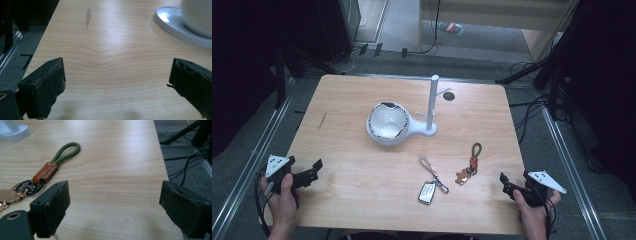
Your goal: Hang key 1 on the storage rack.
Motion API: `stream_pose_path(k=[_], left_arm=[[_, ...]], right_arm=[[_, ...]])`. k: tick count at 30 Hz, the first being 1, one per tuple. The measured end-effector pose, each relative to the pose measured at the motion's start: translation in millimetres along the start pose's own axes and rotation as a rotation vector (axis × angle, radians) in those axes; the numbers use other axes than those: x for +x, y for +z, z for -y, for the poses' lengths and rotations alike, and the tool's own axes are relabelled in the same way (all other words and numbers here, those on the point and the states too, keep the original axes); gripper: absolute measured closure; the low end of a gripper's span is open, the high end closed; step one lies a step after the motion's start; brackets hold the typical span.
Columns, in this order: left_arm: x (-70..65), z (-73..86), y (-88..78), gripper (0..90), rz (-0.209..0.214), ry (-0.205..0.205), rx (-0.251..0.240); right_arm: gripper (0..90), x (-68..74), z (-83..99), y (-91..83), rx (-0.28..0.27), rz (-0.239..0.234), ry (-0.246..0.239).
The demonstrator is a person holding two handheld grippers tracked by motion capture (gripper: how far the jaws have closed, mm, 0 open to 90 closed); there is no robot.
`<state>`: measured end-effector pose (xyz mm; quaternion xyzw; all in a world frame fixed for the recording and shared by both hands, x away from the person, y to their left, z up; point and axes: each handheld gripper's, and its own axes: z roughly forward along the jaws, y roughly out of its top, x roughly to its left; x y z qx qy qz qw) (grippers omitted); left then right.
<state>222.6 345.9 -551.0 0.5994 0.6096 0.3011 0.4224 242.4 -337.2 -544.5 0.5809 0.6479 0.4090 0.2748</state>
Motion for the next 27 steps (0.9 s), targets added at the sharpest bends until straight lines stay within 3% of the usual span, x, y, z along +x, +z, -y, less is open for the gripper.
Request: stream_pose_path(k=[7, 12, 15, 17, 23, 25, 26, 27], left_arm=[[0.9, 0.3, -0.7, 0.8, 0.000, -0.008, -0.006], [1.1, 0.6, -1.1, 0.8, 0.006, -0.012, -0.011], [1.2, 0.7, -1.4, 0.8, 0.009, -0.013, -0.012], [1.2, 0.6, -1.1, 0.8, 0.007, -0.013, -0.010], [1.1, 0.1, -0.1, 0.8, 0.004, -0.015, -0.002], [1.2, 0.1, -0.1, 0.8, 0.005, -0.016, -0.002], [1.5, 0.2, -0.5, 0.8, 0.009, -0.014, -0.002], [1.5, 0.4, -0.9, 0.8, 0.009, -0.014, -0.005]], right_arm=[[13.5, -3.2, -2.2, 1.9, 0.029, 0.008, 0.024], [18.9, 2.3, -7.5, 1.7, 0.064, 0.035, 0.006], [21.3, 10.1, -15.0, 1.5, 0.095, 0.069, -0.040], [22.4, 12.4, -17.4, 1.3, 0.098, 0.060, -0.053], [22.1, 30.5, -32.0, 5.8, 0.209, 0.035, -0.116], [21.3, 33.0, -34.3, 6.9, 0.220, 0.029, -0.119], [18.3, 36.7, -38.8, 10.3, 0.250, 0.004, -0.122], [18.6, 38.5, -40.9, 12.0, 0.267, 0.010, -0.124]])
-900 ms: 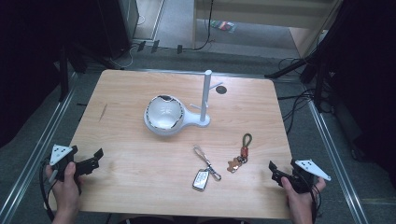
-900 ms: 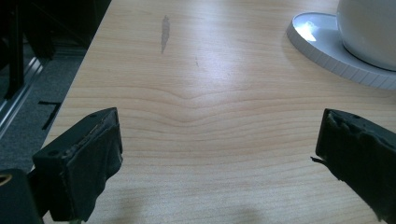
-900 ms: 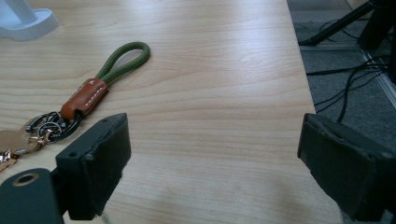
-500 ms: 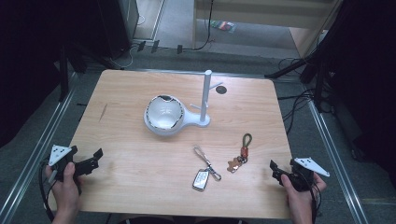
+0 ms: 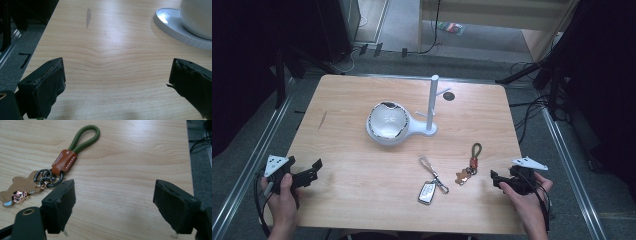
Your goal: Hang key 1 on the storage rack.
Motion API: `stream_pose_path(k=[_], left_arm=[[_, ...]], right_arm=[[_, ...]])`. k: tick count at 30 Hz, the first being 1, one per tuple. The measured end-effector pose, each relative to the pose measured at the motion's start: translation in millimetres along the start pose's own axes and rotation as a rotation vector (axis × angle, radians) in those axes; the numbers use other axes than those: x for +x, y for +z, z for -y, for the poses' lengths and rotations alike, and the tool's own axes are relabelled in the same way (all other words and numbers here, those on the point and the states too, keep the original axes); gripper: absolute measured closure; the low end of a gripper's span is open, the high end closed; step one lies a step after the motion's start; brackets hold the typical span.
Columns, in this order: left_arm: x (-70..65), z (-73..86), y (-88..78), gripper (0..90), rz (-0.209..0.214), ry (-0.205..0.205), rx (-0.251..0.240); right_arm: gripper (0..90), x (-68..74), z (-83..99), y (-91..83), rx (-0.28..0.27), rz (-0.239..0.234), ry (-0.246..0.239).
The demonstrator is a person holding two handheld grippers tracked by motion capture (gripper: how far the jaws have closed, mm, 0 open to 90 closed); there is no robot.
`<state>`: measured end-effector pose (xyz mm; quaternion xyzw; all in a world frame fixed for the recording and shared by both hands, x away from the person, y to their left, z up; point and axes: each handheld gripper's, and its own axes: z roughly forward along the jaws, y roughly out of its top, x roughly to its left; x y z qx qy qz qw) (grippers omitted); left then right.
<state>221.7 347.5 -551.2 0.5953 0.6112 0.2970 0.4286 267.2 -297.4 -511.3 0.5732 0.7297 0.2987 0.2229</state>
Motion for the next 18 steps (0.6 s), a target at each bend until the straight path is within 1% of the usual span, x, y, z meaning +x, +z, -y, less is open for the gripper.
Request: stream_pose_path(k=[4, 6, 9, 10, 12, 15, 16, 17, 18], left_arm=[[0.2, 0.1, -0.3, 0.8, -0.002, 0.001, -0.003], [0.8, 0.1, -0.5, 0.8, 0.003, -0.004, -0.003], [1.1, 0.2, -0.3, 0.8, 0.006, -0.010, -0.008], [1.3, 0.1, -0.3, 0.8, 0.006, -0.009, -0.006], [1.2, 0.0, 0.0, 0.8, 0.006, -0.012, -0.003], [1.3, 0.0, 0.3, 0.8, 0.004, -0.014, -0.002], [1.3, 0.0, 0.3, 0.8, 0.004, -0.014, -0.002], [1.3, -0.1, 0.4, 0.8, 0.005, -0.016, -0.001], [1.4, -0.1, 0.3, 0.8, 0.007, -0.015, 0.000]], right_arm=[[19.7, 4.4, -10.3, 4.1, 0.064, 0.022, 0.016], [19.7, 6.1, -14.8, 5.2, 0.087, 0.029, 0.015], [19.7, 8.1, -19.2, 6.1, 0.101, 0.037, 0.014], [19.3, 8.7, -21.1, 6.5, 0.107, 0.033, 0.012], [18.1, 11.9, -27.0, 8.4, 0.140, 0.017, 0.011], [17.9, 15.1, -32.9, 11.7, 0.173, 0.020, 0.002], [17.9, 15.1, -32.9, 11.7, 0.173, 0.020, 0.002], [17.2, 17.6, -37.5, 13.4, 0.192, 0.017, -0.009], [15.6, 18.7, -39.9, 14.1, 0.197, 0.010, -0.018]])
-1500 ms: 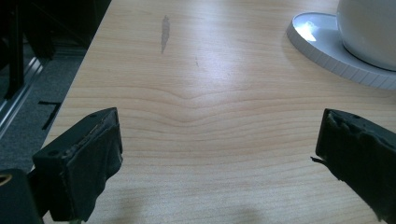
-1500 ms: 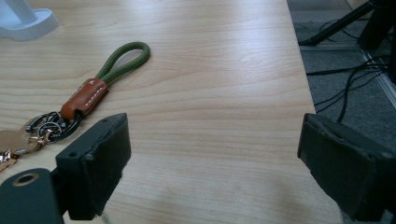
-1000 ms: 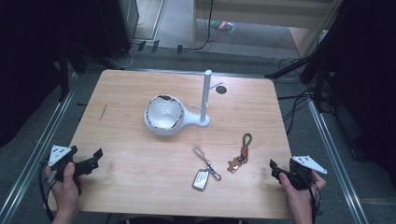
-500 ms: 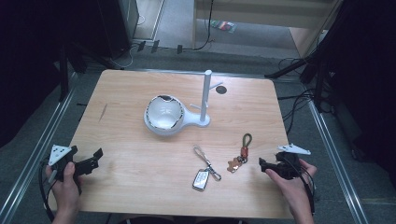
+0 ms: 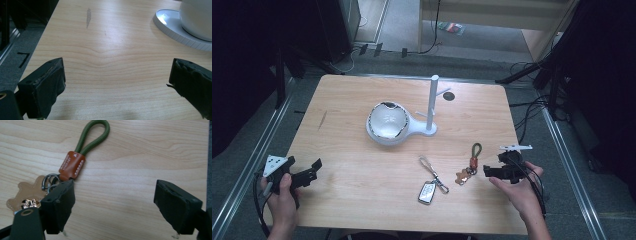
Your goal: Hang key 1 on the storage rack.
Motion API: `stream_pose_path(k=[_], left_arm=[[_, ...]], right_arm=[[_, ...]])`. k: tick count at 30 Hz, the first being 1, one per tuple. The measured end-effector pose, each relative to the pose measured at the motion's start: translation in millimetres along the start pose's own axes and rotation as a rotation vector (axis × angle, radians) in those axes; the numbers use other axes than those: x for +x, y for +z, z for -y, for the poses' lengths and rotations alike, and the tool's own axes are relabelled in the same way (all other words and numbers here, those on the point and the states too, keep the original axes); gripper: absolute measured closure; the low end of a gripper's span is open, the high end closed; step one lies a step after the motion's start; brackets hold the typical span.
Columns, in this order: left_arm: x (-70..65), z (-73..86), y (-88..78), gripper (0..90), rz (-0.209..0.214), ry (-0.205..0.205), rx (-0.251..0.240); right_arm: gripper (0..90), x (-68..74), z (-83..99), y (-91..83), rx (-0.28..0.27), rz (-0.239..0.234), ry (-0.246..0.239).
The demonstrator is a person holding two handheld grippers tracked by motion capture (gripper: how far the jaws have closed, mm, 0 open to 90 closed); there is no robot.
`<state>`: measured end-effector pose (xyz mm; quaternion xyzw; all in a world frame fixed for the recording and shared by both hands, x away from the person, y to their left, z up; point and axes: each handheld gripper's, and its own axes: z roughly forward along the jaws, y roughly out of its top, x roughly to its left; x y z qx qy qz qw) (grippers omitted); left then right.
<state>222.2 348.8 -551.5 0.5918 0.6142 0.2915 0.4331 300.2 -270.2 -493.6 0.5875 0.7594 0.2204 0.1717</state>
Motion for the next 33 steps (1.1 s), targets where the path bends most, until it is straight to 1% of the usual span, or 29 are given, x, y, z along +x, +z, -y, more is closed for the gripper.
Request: stream_pose_path(k=[2, 4, 8, 10, 12, 13, 18, 20, 22, 27, 30, 33], left_arm=[[0.0, 0.0, 0.0, 0.8, 0.001, 0.003, 0.001], [0.1, 0.0, 0.1, 0.8, 0.002, 0.002, 0.001], [0.2, -0.1, 0.0, 0.8, 0.004, 0.001, 0.001], [0.1, -0.1, 0.0, 0.8, 0.002, 0.001, 0.001], [0.2, -0.2, 0.0, 0.8, 0.004, 0.000, 0.003], [0.2, -0.2, 0.0, 0.8, 0.004, 0.000, 0.003], [0.1, -0.1, 0.2, 0.8, 0.002, -0.002, 0.002], [0.1, -0.1, 0.2, 0.8, 0.002, -0.003, 0.003], [0.4, -0.2, 0.3, 0.8, 0.001, -0.003, 0.003], [0.5, -0.2, 0.4, 0.8, 0.001, -0.003, 0.005], [0.7, -0.3, 0.5, 0.8, 0.002, -0.003, 0.006], [0.6, -0.3, 0.7, 0.8, 0.003, -0.004, 0.005]], right_arm=[[13.8, 2.8, -4.6, -0.2, 0.014, -0.016, -0.014], [13.1, 5.4, -8.6, 0.4, 0.025, -0.021, -0.021], [13.2, 8.0, -14.0, 2.8, 0.039, -0.017, -0.029], [13.2, 11.9, -19.0, 7.1, 0.069, -0.002, -0.035], [13.2, 14.9, -22.3, 10.2, 0.090, 0.004, -0.059], [13.2, 16.5, -23.8, 11.2, 0.098, 0.006, -0.062], [13.5, 22.5, -31.8, 16.3, 0.131, 0.013, -0.066], [14.2, 23.7, -33.3, 17.0, 0.136, 0.012, -0.070], [17.9, 28.3, -37.0, 18.7, 0.153, 0.016, -0.087], [20.6, 32.2, -41.9, 21.8, 0.185, 0.015, -0.077], [23.7, 35.4, -43.8, 24.4, 0.200, 0.016, -0.106], [25.9, 39.4, -45.8, 26.6, 0.213, 0.020, -0.113]])
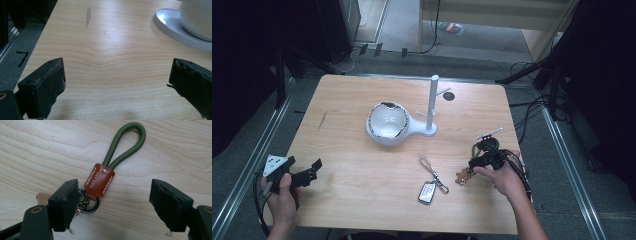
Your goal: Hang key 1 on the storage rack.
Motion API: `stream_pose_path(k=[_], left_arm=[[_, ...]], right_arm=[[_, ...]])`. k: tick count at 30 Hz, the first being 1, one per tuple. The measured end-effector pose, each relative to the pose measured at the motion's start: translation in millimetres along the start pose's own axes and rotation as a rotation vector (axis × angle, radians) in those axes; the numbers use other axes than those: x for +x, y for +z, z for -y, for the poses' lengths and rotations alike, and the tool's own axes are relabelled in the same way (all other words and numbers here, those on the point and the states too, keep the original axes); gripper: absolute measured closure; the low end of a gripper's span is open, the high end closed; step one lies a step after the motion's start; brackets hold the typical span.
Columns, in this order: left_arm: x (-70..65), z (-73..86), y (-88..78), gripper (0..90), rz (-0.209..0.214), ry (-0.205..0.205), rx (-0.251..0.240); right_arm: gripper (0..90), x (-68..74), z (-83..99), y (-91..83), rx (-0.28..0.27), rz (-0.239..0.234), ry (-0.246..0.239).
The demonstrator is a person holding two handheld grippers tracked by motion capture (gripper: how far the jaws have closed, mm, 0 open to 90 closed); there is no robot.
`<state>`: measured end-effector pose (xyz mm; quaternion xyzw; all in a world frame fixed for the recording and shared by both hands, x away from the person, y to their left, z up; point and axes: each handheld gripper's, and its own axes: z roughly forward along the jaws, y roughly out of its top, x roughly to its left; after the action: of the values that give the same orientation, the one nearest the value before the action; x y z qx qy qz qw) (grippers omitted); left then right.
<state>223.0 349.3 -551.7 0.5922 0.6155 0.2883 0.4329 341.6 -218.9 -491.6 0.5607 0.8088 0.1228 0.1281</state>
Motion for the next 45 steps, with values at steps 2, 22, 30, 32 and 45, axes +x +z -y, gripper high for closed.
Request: stream_pose_path(k=[2, 22, 30, 32, 45], left_arm=[[0.0, 0.0, 0.0, 0.8, 0.000, 0.001, 0.001], [-0.3, -0.2, 0.3, 0.8, 0.004, 0.002, 0.006], [-0.7, -0.2, 0.4, 0.8, 0.005, 0.010, 0.007], [-1.0, -0.2, 0.4, 0.8, 0.004, 0.012, 0.008], [-1.0, -0.2, 0.4, 0.8, 0.006, 0.012, 0.008]], right_arm=[[27.7, 1.4, -2.4, 1.3, 0.014, 0.010, 0.011], [49.7, 15.8, -23.6, 10.2, 0.143, 0.003, 0.197], [58.5, 17.4, -25.7, 14.9, 0.197, -0.006, 0.268], [62.0, 17.5, -26.0, 15.8, 0.201, 0.004, 0.270], [61.0, 17.0, -29.0, 19.2, 0.211, 0.024, 0.300]])
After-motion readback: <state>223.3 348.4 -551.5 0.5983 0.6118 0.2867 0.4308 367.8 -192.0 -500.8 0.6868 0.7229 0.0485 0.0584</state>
